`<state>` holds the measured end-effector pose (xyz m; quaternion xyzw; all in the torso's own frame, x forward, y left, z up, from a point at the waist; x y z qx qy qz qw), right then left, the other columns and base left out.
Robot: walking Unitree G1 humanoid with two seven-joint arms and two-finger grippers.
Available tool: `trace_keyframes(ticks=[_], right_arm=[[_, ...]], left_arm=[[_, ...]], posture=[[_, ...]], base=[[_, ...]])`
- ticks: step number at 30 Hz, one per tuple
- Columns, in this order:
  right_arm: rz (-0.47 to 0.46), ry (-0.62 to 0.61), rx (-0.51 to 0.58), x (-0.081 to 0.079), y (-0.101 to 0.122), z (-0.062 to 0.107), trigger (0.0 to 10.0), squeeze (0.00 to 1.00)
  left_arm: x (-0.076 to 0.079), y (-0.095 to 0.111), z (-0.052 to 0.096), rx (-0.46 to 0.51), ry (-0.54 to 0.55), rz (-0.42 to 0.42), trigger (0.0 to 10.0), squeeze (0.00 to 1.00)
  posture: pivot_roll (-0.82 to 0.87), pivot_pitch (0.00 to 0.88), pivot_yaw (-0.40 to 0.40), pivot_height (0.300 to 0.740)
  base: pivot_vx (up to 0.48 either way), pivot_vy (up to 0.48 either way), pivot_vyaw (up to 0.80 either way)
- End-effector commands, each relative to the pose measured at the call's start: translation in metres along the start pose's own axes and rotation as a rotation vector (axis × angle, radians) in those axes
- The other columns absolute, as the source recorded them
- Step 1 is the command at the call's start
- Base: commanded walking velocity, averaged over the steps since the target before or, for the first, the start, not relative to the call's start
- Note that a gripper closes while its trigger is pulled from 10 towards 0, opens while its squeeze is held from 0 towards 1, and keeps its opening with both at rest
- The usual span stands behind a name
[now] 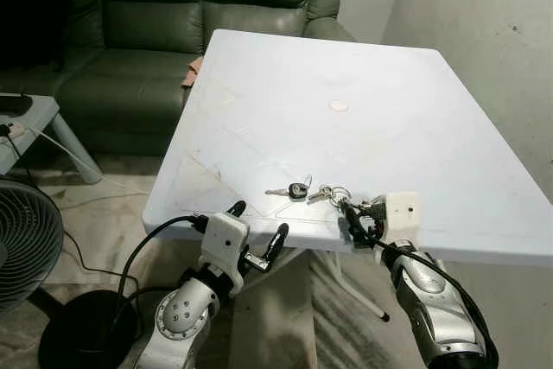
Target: Hang keys on a hook
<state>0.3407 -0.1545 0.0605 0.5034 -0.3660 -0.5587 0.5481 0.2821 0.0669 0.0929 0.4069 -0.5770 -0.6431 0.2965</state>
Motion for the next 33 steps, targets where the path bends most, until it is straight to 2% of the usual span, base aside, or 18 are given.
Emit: trace_keyframes(ticks=[1, 2, 33], right_arm=[[0.0, -0.016, -0.006, 0.0027, 0.0004, -0.0012, 0.3, 0.0], [0.0, -0.015, -0.007, 0.003, -0.0002, -0.0011, 0.0, 0.0], [-0.004, -0.032, -0.003, 0.0058, 0.0008, -0.0021, 0.0, 0.0]], left_arm=[[0.0002, 0.0032, 0.001, 0.004, 0.004, -0.006, 10.0, 0.0], [0.0002, 0.0031, 0.001, 0.003, 0.005, -0.006, 10.0, 0.0], [0.0002, 0.0029, 0.0001, 0.001, 0.014, -0.006, 10.0, 0.0]], posture=[[0.03, 0.055, -0.058, 0.74], [0.03, 0.055, -0.058, 0.74], [0.04, 0.054, -0.062, 0.74]], base=[[0.0, 0.0, 0.0], [0.0, 0.0, 0.0], [0.0, 0.0, 0.0]])
Point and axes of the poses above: a point about 5 cm out from each wrist's last joint towards the gripper, its own z axis pointing back from the gripper into the wrist, its own y axis along the axis of the wrist's last joint, x = y × z, the point moved 5 cm from there along -z, pointing out of the wrist towards the gripper, and after that the axes turned 9 degrees about -z, right-handed, at the moved point
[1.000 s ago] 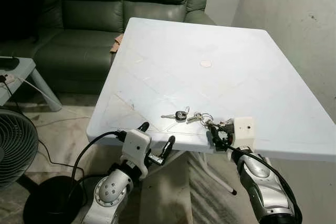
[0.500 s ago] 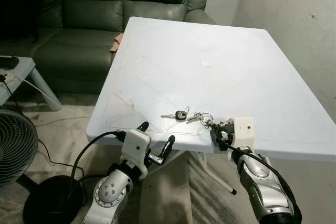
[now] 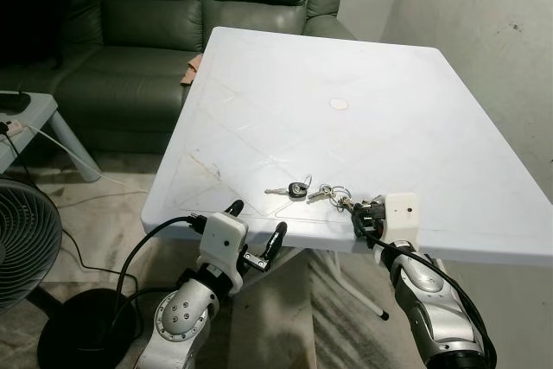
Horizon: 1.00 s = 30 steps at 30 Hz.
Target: Hang keys on a hook
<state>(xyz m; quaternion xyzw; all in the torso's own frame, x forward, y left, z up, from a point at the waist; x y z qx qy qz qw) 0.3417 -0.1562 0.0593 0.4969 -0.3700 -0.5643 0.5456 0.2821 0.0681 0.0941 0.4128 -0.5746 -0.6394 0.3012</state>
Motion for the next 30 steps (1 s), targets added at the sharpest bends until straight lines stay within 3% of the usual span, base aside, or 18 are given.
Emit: trace_keyframes(ticks=[1, 14, 15, 16, 17, 21, 24, 27, 28, 30], right_arm=[[-0.004, -0.013, 0.001, 0.004, 0.001, -0.001, 0.0, 0.0], [-0.001, -0.014, 0.008, 0.004, 0.003, -0.001, 0.0, 0.0], [-0.002, -0.014, 0.009, 0.004, 0.003, -0.001, 0.3, 0.0], [-0.003, -0.015, 0.009, 0.005, 0.003, -0.001, 1.6, 0.0], [-0.003, -0.016, 0.008, 0.005, 0.003, -0.001, 2.2, 0.0], [-0.004, -0.017, 0.008, 0.005, 0.003, -0.001, 1.9, 0.0], [-0.005, -0.023, 0.026, 0.005, 0.006, -0.001, 0.0, 0.0], [-0.015, -0.022, 0.061, 0.005, 0.012, -0.001, 0.0, 0.0], [0.017, -0.024, 0.098, 0.005, 0.018, 0.0, 7.0, 0.0], [0.041, -0.026, 0.124, 0.005, 0.022, 0.0, 7.0, 0.0]], left_arm=[[0.001, 0.002, 0.0, 0.0, -0.004, -0.006, 10.0, 0.0], [0.002, 0.002, -0.001, 0.0, -0.003, -0.001, 10.0, 0.0], [0.002, 0.002, -0.001, 0.0, -0.003, -0.001, 10.0, 0.0], [0.002, 0.003, -0.001, 0.001, -0.004, -0.002, 10.0, 0.0], [0.002, 0.002, -0.001, 0.001, -0.004, -0.002, 10.0, 0.0], [0.002, 0.002, -0.001, 0.0, -0.004, -0.002, 10.0, 0.0], [0.002, 0.002, -0.001, 0.0, -0.005, -0.002, 10.0, 0.0], [0.002, 0.002, -0.001, 0.0, -0.005, -0.003, 10.0, 0.0], [0.002, 0.002, -0.001, 0.0, -0.003, -0.003, 10.0, 0.0], [0.001, 0.002, -0.001, 0.0, -0.002, -0.004, 10.0, 0.0]], posture=[[0.04, 0.054, -0.062, 0.74], [0.04, 0.053, -0.063, 0.74], [0.04, 0.053, -0.063, 0.74], [0.04, 0.053, -0.063, 0.74], [0.04, 0.053, -0.062, 0.74], [0.04, 0.052, -0.061, 0.74], [0.04, 0.051, -0.061, 0.74], [0.04, 0.051, -0.061, 0.74], [0.04, 0.049, -0.061, 0.74], [0.04, 0.049, -0.061, 0.74]], base=[[0.0, 0.0, 0.0], [0.0, 0.0, 0.0], [0.0, 0.0, 0.0], [0.0, 0.0, 0.0], [0.0, 0.0, 0.0], [0.0, 0.0, 0.0], [0.0, 0.0, 0.0], [0.0, 0.0, 0.0], [0.0, 0.0, 0.0], [0.0, 0.0, 0.0]])
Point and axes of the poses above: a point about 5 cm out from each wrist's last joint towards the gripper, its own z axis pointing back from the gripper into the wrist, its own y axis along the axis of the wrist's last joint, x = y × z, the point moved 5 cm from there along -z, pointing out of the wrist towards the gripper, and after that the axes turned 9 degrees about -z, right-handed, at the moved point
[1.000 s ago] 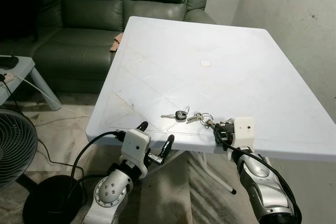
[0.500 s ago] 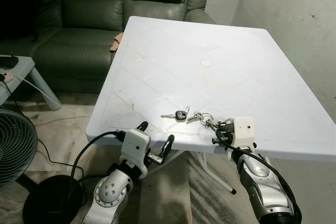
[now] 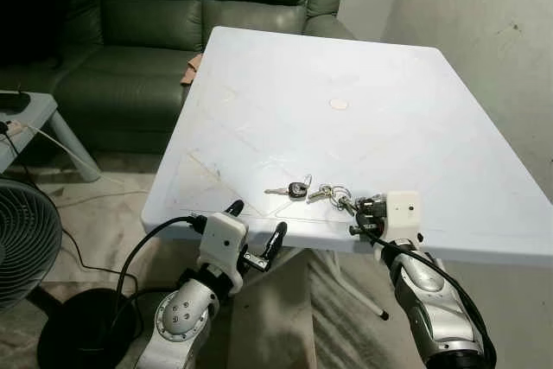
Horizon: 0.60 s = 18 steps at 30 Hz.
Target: Hang keys on a hook
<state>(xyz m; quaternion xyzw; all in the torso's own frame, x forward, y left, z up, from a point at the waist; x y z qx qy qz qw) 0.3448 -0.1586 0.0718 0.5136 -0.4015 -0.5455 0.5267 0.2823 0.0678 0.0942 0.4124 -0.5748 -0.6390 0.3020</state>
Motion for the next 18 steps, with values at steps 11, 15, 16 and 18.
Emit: trace_keyframes(ticks=[11, 15, 16, 18], right_arm=[[-0.014, 0.034, 0.352, -0.002, 0.067, 0.008, 10.0, 0.0], [-0.06, 0.062, 0.451, 0.0, 0.086, 0.017, 10.0, 0.0], [-0.06, 0.062, 0.451, 0.0, 0.086, 0.017, 10.0, 0.0], [-0.089, 0.053, 0.485, 0.004, 0.093, 0.021, 10.0, 0.0]], left_arm=[[-0.042, 0.01, -0.013, 0.028, 0.118, 0.016, 10.0, 0.0], [-0.076, 0.017, -0.014, 0.045, 0.205, -0.011, 10.0, 0.0], [-0.076, 0.017, -0.014, 0.045, 0.205, -0.011, 10.0, 0.0], [-0.094, 0.021, -0.014, 0.056, 0.248, -0.018, 10.0, 0.0]], posture=[[0.03, 0.007, -0.045, 0.74], [0.02, 0.0, -0.032, 0.74], [0.02, 0.0, -0.032, 0.74], [0.02, 0.0, -0.031, 0.74]], base=[[0.0, 0.0, 0.0], [0.0, 0.0, 0.0], [0.0, 0.0, 0.0], [0.0, 0.0, 0.0]])
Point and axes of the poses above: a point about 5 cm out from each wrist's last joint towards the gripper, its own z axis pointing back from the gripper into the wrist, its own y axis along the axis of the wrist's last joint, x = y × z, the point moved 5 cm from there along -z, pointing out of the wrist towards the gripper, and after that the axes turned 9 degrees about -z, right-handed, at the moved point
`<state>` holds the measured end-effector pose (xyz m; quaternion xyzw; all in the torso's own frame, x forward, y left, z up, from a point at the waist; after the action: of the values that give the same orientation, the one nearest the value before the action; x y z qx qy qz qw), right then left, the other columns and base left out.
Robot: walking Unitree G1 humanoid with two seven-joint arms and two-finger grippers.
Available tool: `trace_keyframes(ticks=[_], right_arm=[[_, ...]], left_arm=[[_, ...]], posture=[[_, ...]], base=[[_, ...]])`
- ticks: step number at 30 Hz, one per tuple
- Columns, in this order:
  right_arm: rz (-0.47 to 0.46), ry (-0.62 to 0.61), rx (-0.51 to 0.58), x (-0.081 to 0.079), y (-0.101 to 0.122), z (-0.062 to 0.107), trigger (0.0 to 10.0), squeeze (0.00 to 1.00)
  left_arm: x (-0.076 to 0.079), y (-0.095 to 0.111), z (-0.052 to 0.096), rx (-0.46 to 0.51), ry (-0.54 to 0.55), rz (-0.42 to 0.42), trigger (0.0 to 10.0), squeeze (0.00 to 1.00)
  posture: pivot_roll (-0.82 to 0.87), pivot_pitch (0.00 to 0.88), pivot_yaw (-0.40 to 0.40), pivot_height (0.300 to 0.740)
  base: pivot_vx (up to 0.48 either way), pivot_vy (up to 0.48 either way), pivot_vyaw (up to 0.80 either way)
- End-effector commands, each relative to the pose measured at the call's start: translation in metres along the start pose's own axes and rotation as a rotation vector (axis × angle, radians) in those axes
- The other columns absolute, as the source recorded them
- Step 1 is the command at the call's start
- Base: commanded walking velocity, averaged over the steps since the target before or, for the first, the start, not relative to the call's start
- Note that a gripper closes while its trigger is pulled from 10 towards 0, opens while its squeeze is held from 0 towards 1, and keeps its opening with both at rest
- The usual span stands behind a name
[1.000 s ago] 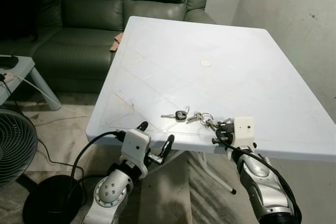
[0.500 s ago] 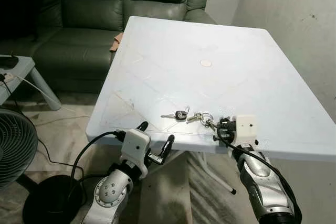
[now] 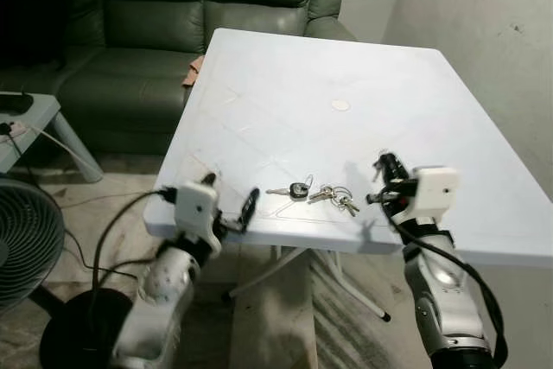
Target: Hang keys on a hook
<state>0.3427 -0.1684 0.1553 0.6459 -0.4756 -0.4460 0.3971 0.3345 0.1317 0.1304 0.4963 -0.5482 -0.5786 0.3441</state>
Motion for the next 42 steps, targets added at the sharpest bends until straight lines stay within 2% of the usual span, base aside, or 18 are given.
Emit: trace_keyframes(ticks=[1, 5, 6, 11, 13, 14, 15, 18, 22, 25, 29, 35, 42], right_arm=[[-0.018, -0.013, 0.069, 0.005, 0.016, 0.001, 10.0, 0.0], [-0.023, 0.0, 0.102, 0.004, 0.021, 0.006, 10.0, 0.0], [-0.023, 0.003, 0.09, 0.006, 0.017, 0.011, 10.0, 0.0], [-0.012, 0.005, 0.048, 0.009, 0.005, 0.019, 10.0, 0.0], [0.031, -0.013, 0.014, 0.011, -0.003, 0.022, 10.0, 0.0], [0.057, -0.041, -0.044, 0.014, -0.013, 0.022, 10.0, 0.0], [0.073, -0.059, -0.056, 0.015, -0.016, 0.021, 10.0, 0.0], [0.069, -0.055, -0.058, 0.013, -0.017, 0.019, 10.0, 0.0], [0.062, -0.033, -0.045, 0.008, -0.013, 0.013, 10.0, 0.0], [0.077, -0.037, -0.039, 0.008, -0.011, 0.011, 10.0, 0.0], [0.028, -0.07, -0.045, 0.012, -0.012, 0.008, 10.0, 0.0], [0.026, -0.069, -0.042, 0.011, -0.012, 0.007, 10.0, 0.0], [0.028, -0.059, -0.045, 0.008, -0.013, 0.006, 10.0, 0.0]], left_arm=[[-0.013, 0.001, -0.001, 0.007, 0.04, 0.008, 10.0, 0.0], [-0.025, 0.003, -0.002, 0.02, 0.074, 0.033, 10.0, 0.0], [-0.03, 0.003, -0.001, 0.031, 0.097, 0.071, 10.0, 0.0], [-0.036, -0.003, 0.002, 0.033, 0.13, 0.103, 10.0, 0.0], [-0.04, -0.008, 0.006, 0.028, 0.157, 0.084, 10.0, 0.0], [-0.045, -0.018, 0.01, -0.01, 0.182, 0.066, 10.0, 0.0], [-0.05, -0.024, 0.012, -0.033, 0.204, 0.086, 10.0, 0.0], [-0.053, -0.024, 0.012, -0.035, 0.211, 0.083, 10.0, 0.0], [-0.066, -0.014, 0.005, 0.003, 0.231, 0.046, 10.0, 0.0], [-0.069, -0.01, 0.002, 0.017, 0.23, 0.034, 10.0, 0.0], [-0.072, -0.005, -0.001, 0.036, 0.233, 0.035, 10.0, 0.0], [-0.073, -0.001, -0.005, 0.052, 0.244, 0.032, 10.0, 0.0], [-0.069, -0.002, -0.008, 0.06, 0.236, 0.079, 10.0, 0.0]], posture=[[0.02, 0.0, -0.028, 0.74], [0.02, 0.0, -0.024, 0.74], [0.02, 0.0, -0.024, 0.74], [0.01, 0.0, -0.023, 0.74], [0.01, 0.0, -0.023, 0.74], [0.01, 0.0, -0.014, 0.74], [0.0, 0.0, -0.011, 0.74], [0.01, 0.0, -0.01, 0.74], [0.01, 0.0, -0.009, 0.74], [0.01, 0.0, -0.009, 0.74], [0.0, 0.0, -0.006, 0.74], [0.0, 0.0, -0.006, 0.74], [0.0, 0.0, -0.007, 0.74]], base=[[0.0, 0.0, 0.0], [0.0, 0.0, 0.0], [0.0, 0.0, 0.0], [0.0, 0.0, 0.0], [0.0, 0.0, 0.0], [0.0, 0.0, 0.0], [0.0, 0.0, 0.0], [0.0, 0.0, 0.0], [0.0, 0.0, 0.0], [0.0, 0.0, -0.31], [0.0, 0.0, -0.77], [0.0, 0.0, -0.75], [0.0, 0.0, -0.75]])
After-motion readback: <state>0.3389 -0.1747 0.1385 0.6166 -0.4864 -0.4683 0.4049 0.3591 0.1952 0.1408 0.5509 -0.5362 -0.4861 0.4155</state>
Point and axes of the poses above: a point about 5 cm out from each wrist's last joint towards the gripper, its own z axis pointing back from the gripper into the wrist, its own y axis along the axis of the wrist's last joint, x = y × z, the point moved 5 cm from there along -z, pointing out of the wrist towards the gripper, and after that the axes turned 9 degrees about -z, right-handed, at the moved point
